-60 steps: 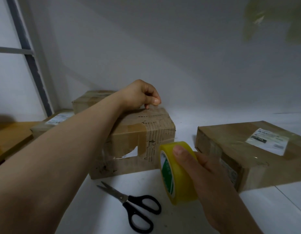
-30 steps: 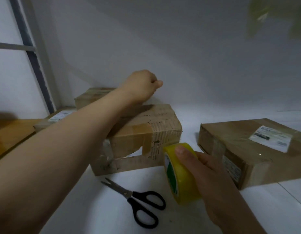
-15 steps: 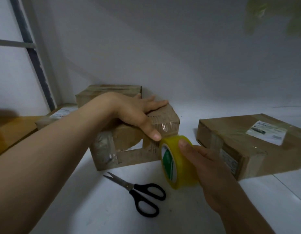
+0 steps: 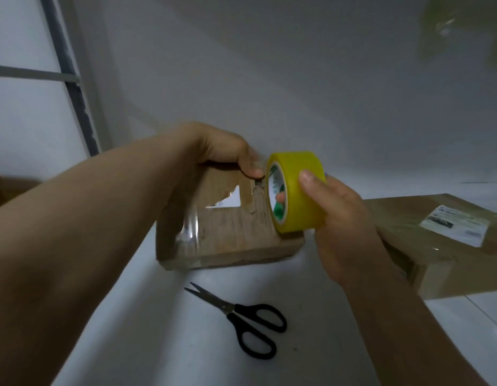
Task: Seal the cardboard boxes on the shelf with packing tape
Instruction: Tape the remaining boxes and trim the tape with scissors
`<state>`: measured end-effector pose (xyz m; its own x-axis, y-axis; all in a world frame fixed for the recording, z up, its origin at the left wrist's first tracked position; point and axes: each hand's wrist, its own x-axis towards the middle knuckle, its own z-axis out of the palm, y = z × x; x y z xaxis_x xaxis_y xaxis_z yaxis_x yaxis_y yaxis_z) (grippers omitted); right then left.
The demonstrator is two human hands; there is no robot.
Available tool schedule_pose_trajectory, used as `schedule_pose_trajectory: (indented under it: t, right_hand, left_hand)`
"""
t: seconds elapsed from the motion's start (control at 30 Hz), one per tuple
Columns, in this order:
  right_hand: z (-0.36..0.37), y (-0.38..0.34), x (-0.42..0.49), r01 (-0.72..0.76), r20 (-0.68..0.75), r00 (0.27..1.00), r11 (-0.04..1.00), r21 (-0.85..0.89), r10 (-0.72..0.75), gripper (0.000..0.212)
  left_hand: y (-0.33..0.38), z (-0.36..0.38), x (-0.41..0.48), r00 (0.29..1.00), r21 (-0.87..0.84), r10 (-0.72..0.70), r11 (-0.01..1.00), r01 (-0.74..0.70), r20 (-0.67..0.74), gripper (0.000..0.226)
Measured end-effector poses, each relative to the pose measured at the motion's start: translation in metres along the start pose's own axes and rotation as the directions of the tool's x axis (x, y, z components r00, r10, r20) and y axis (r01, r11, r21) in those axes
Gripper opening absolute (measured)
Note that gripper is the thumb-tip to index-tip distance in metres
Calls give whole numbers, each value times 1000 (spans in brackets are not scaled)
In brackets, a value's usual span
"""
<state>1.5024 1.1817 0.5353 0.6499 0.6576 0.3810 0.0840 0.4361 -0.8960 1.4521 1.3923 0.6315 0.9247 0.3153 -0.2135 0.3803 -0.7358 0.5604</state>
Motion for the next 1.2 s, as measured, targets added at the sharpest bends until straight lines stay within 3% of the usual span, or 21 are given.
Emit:
schedule_pose_trajectory:
  t: [0.1, 0.13, 0.23, 0.3, 0.37, 0.47, 0.6, 0.8, 1.0, 1.2]
  right_hand:
    - [5, 4, 24, -9, -12, 1000, 999, 54, 10, 21]
    - [6, 6, 30, -30, -7, 1000, 998, 59, 30, 21]
    - [8, 12, 40, -68, -13, 998, 997, 43, 69, 24]
    - [12, 15, 45, -45, -41, 998, 999, 9, 45, 31]
    - [18, 17, 47, -39, -57, 998, 999, -38, 37, 40]
    - [23, 16, 48, -62, -63, 996, 996, -66, 58, 38]
    - [19, 7, 50, -71, -115, 992, 990, -120, 57, 30]
    - [23, -3, 47, -76, -220, 975, 983, -166, 38, 64]
    - [25, -16, 25, -75, -238, 971, 973, -217, 22, 39]
    - [15, -17, -14, -152, -218, 971, 957, -249, 98, 45]
  left_hand:
    - [-2, 3, -7, 948, 274, 128, 961, -46, -290, 13]
    - [-2, 4, -11, 924, 345, 175, 937, -51, -339, 35]
    - [-16, 17, -34, 954, 399, 178, 914, -69, -242, 112]
    - [-27, 37, -40, 974, 514, 146, 857, -37, -173, 137]
    - [-36, 58, -34, 980, 584, 84, 811, 37, -179, 147]
    - [-41, 70, -19, 971, 612, 49, 783, 107, -232, 150]
    - [-35, 64, -13, 980, 525, 35, 848, 74, -195, 144]
    - [-25, 63, -12, 985, 419, -65, 899, 129, -163, 132]
    - [-23, 65, -14, 982, 408, -97, 899, 157, -164, 135]
    - [-22, 66, -16, 979, 402, -97, 901, 163, -178, 135]
